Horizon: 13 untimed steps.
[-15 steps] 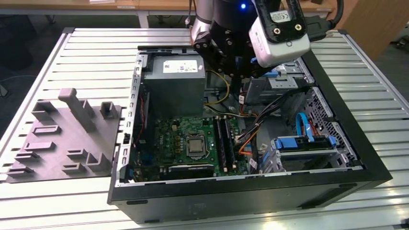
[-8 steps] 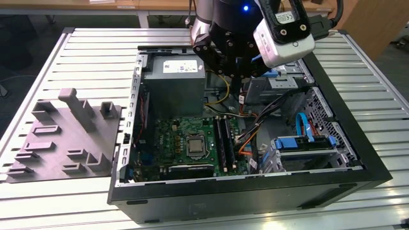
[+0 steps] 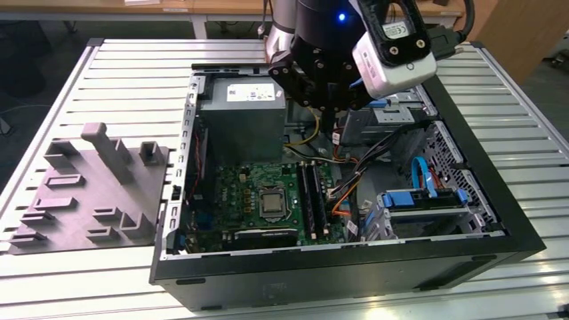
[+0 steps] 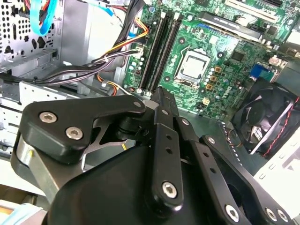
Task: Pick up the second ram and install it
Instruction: 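Press down the second ram until it locks into place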
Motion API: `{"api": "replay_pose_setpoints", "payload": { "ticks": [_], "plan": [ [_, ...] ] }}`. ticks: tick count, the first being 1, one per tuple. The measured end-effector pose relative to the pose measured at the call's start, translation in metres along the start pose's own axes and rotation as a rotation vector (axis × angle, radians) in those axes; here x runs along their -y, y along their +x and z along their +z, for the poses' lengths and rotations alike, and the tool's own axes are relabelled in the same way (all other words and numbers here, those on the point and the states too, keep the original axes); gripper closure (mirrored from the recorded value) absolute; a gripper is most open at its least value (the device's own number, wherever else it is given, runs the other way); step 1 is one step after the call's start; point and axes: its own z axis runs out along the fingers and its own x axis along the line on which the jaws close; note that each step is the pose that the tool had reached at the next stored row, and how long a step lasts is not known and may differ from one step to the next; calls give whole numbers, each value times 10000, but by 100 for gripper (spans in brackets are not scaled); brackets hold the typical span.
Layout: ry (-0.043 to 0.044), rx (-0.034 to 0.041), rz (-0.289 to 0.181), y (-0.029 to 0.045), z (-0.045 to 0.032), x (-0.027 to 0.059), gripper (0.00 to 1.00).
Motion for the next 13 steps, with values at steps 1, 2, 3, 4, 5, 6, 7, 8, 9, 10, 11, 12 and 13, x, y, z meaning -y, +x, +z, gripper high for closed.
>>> {"api": "replay_pose_setpoints", "payload": {
  "ticks": [1,2,3,4,5,6,7,8,9,10,11,12,13],
  "plan": [
    [-1,0,-8,0,0,0,90],
    [0,-1,-10,0,0,0,90],
    [-1,-1,-12,0,1,0,90],
    [-2,0,-13,0,1,0,90],
    [-3,-1,-14,0,2,0,90],
    [-4,-8,-19,1,8,0,90],
    [-1,-27,-36,0,17,0,90],
    [7,-61,-58,0,27,1,90],
    [19,-108,-88,1,36,1,90],
    [30,-158,-117,1,44,1,90],
    [33,-172,-134,2,47,1,90],
    [34,-173,-136,1,46,1,90],
    [34,-173,-137,1,47,1,90]
  ]
}}
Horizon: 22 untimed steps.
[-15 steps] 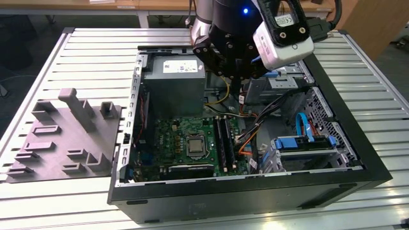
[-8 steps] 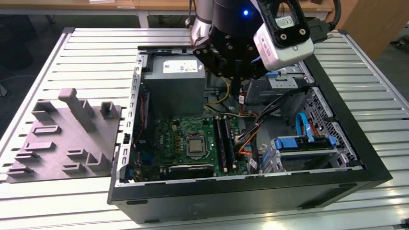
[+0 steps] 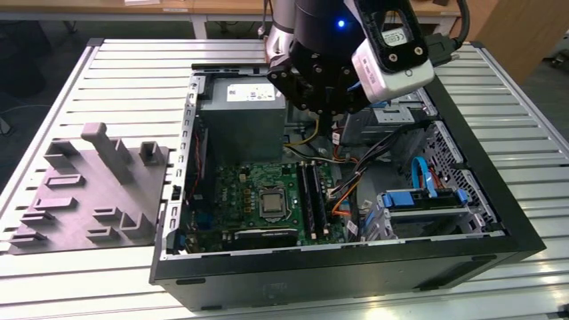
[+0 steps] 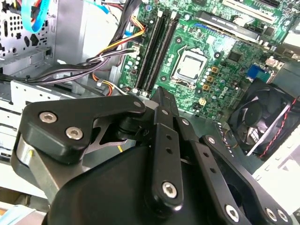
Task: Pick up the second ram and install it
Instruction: 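Press down the second ram until it locks into place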
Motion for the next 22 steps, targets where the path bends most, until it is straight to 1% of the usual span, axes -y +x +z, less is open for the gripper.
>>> {"api": "replay_pose_setpoints", "payload": {
  "ticks": [2,4,8,13,17,22],
  "plan": [
    [-5,0,-4,1,11,0,90],
    [-1,-15,-20,2,33,1,90],
    [24,-131,-40,1,79,1,90],
    [23,-137,-41,2,94,1,90],
    [25,-137,-41,5,133,2,90],
    [24,-137,-41,5,138,3,90]
  ]
}}
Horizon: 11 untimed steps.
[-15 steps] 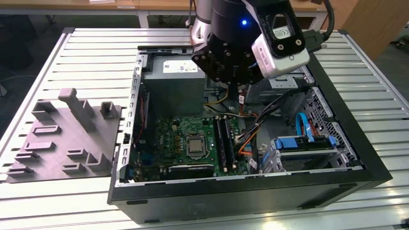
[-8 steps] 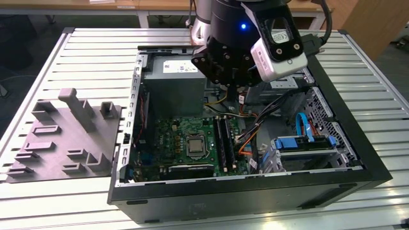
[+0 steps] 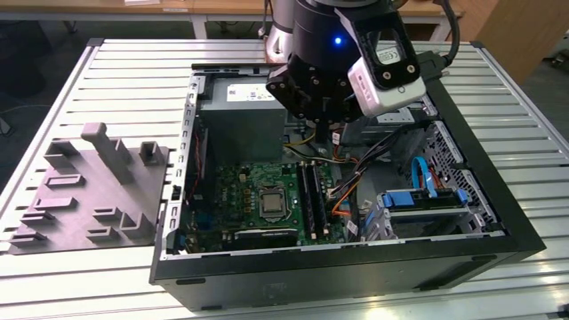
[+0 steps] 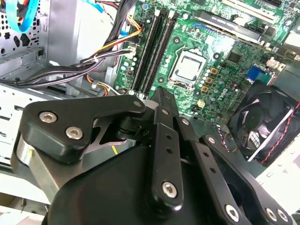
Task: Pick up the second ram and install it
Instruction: 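Press down the second ram until it locks into place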
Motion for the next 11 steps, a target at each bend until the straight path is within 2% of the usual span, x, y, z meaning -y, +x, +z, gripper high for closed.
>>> {"api": "replay_pose_setpoints", "payload": {
  "ticks": [6,11],
  "plan": [
    [-6,-1,-81,-39,33,-8,90],
    [-34,-17,-720,-38,96,-7,90]
  ]
}}
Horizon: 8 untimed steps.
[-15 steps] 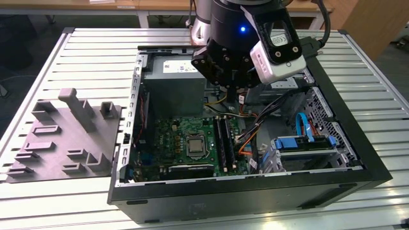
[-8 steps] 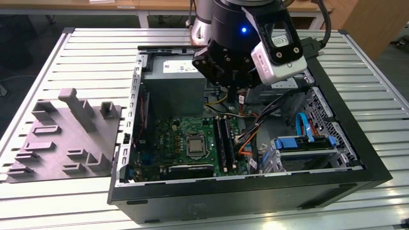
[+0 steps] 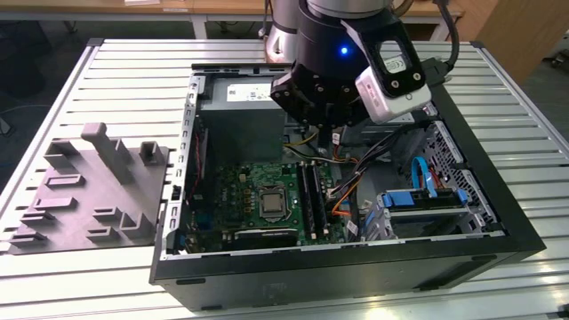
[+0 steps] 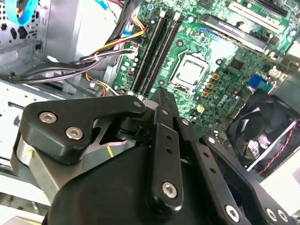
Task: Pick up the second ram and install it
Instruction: 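Press down the second ram until it locks into place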
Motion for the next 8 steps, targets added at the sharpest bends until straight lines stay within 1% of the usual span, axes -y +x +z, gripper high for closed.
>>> {"api": "replay_pose_setpoints", "payload": {
  "ticks": [4,6,8],
  "plan": [
    [-10,-11,-230,-3,62,3,90],
    [-18,-21,-430,-6,133,7,90],
    [-28,-25,-607,-5,169,9,90]
  ]
}}
